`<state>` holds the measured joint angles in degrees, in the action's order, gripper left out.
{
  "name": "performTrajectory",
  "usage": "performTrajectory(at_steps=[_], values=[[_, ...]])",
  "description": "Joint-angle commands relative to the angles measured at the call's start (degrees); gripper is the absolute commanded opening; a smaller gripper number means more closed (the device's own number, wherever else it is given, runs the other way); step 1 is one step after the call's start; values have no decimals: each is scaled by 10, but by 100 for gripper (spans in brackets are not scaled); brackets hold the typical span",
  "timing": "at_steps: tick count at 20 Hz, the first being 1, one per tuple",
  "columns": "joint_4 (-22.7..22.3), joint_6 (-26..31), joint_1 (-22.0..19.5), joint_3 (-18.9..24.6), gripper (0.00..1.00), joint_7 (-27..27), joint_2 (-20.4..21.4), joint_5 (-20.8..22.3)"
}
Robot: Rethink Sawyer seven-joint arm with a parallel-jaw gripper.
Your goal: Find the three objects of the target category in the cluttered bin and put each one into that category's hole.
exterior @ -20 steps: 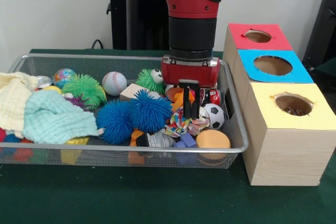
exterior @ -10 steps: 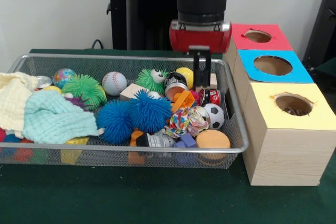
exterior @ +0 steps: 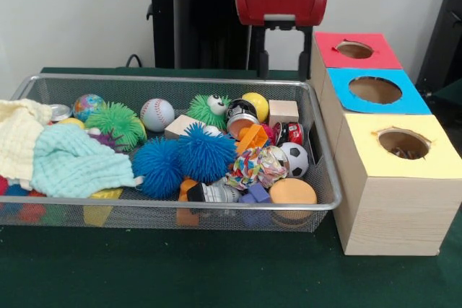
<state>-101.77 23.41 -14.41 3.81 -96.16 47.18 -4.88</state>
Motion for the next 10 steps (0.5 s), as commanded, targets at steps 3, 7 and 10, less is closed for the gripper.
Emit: performTrajectory(at_steps=[3, 7, 10], values=[[-17, -40, 3, -3, 100, -89, -28, 15], [-20, -61, 5, -8, 100, -92, -35, 20], [-24, -80, 3, -7, 100, -93, -48, 19]])
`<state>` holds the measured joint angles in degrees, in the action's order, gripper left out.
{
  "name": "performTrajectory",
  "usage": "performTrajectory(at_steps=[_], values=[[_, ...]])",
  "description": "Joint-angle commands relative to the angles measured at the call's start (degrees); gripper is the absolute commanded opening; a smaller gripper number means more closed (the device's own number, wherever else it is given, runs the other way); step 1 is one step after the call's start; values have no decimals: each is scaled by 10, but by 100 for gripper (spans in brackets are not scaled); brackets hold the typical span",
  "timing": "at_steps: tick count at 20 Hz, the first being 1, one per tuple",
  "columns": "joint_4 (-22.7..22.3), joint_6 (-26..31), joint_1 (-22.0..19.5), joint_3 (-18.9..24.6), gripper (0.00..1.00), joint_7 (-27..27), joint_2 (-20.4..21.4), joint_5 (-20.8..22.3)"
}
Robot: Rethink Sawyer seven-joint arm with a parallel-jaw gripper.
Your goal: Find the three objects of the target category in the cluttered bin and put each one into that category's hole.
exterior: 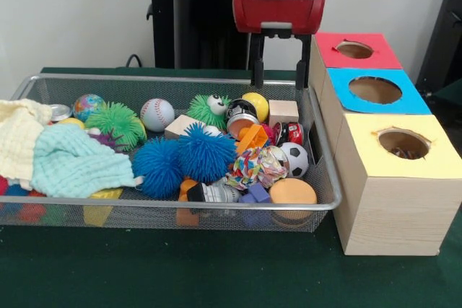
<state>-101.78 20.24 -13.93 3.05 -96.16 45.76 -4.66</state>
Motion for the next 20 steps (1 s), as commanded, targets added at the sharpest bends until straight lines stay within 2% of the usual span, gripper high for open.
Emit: performTrajectory(at_steps=[1, 7, 15, 20], values=[[-25, -57, -3, 2, 100, -93, -40, 18], [-21, -102, -9, 6, 100, -92, -75, 19], [-16, -123, -19, 10, 100, -79, -109, 24], [-16, -127, -25, 15, 100, -74, -113, 26]])
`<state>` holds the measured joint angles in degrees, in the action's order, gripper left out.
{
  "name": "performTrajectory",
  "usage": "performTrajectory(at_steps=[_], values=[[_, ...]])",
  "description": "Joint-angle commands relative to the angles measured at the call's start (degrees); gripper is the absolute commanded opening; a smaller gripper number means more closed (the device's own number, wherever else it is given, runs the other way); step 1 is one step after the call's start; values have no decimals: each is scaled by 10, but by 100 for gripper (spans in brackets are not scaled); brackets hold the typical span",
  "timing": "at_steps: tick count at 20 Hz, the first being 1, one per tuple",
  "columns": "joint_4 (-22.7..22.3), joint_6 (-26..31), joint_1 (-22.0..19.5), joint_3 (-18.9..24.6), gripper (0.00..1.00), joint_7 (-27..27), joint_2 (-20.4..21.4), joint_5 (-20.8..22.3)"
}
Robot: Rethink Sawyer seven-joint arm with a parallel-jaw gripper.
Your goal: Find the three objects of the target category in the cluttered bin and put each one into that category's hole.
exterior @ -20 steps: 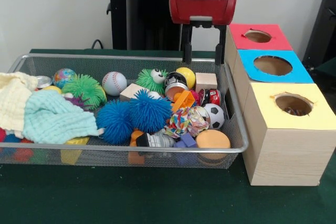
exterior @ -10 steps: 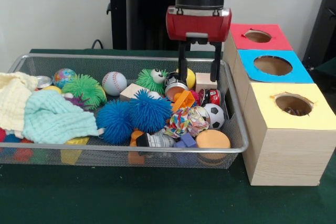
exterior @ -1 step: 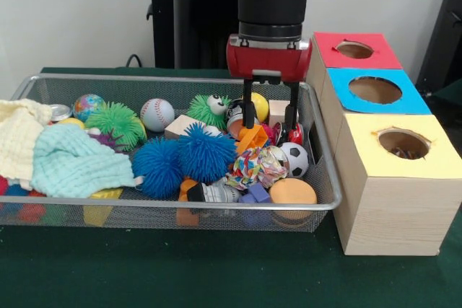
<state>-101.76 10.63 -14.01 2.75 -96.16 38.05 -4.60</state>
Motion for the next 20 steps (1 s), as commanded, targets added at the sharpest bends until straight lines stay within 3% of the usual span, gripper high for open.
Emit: performTrajectory(at_steps=[1, 13, 20], values=[[-17, -32, -24, 19, 100, -74, -36, 25], [-3, -72, -47, 41, 100, -65, -78, 39], [20, -93, -30, 30, 100, -74, -116, 34]])
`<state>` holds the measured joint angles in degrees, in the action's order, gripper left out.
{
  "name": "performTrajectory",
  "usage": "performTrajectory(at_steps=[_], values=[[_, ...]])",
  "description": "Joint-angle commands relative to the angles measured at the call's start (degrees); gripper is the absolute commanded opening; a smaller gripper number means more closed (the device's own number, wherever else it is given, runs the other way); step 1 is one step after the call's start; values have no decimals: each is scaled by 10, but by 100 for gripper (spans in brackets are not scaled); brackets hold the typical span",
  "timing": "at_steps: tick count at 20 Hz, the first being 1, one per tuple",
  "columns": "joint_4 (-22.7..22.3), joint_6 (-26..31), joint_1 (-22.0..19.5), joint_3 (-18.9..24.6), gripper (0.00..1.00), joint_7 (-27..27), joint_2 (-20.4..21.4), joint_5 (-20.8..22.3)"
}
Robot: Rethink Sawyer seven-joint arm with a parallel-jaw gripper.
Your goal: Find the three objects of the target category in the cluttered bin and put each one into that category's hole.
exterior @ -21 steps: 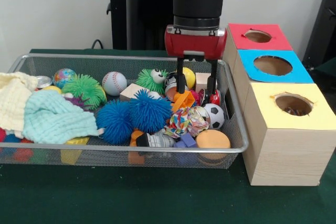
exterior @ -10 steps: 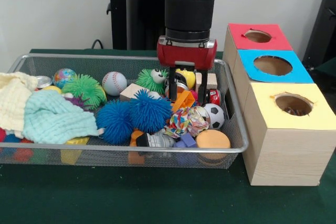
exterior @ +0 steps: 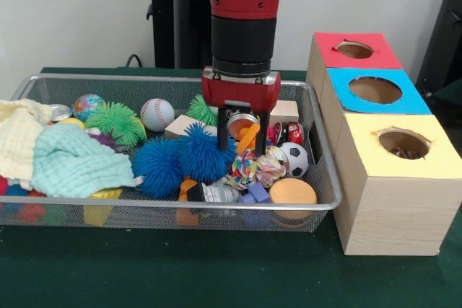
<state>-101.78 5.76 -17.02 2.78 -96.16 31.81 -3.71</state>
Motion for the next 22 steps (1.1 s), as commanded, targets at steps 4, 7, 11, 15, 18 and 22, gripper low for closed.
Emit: performTrajectory(at_steps=[4, 7, 11, 15, 18, 22], values=[[29, -50, 18, 12, 100, -77, -55, 18], [26, -54, 30, -2, 100, -83, -49, 14], [18, -48, 30, -3, 100, -80, -38, 14], [13, -58, 23, 5, 100, -81, -41, 18], [11, -66, 27, 1, 0, -88, -41, 15], [8, -71, 28, 3, 0, -93, -40, 12]])
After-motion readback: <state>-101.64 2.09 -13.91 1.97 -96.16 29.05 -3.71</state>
